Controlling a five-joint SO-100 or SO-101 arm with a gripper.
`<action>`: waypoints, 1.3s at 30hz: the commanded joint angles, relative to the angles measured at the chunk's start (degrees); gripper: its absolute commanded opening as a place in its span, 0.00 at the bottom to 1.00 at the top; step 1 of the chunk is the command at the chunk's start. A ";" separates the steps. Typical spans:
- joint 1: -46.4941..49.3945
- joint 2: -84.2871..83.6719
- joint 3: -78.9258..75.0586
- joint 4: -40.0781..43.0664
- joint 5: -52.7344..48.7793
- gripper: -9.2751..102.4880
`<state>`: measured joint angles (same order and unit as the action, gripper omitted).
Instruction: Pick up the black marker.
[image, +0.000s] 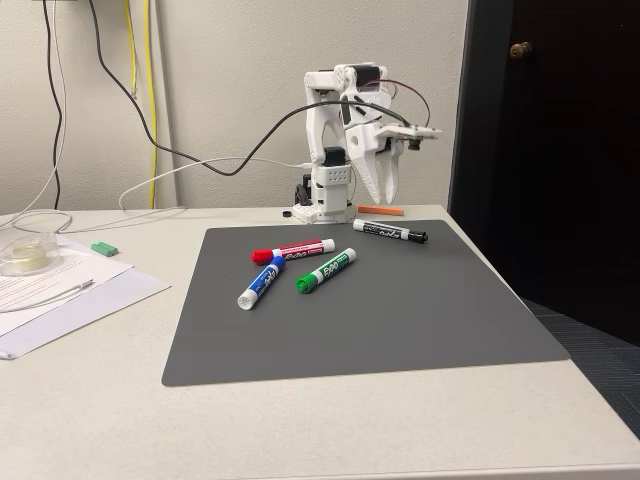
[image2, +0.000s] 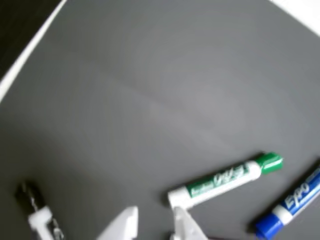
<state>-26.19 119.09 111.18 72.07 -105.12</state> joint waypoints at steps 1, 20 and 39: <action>-0.97 2.55 -0.26 2.46 -2.55 0.18; -2.99 15.12 16.35 4.83 -12.66 0.16; -7.38 12.57 27.86 -3.60 -12.13 0.09</action>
<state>-33.05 129.90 138.34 69.79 -117.60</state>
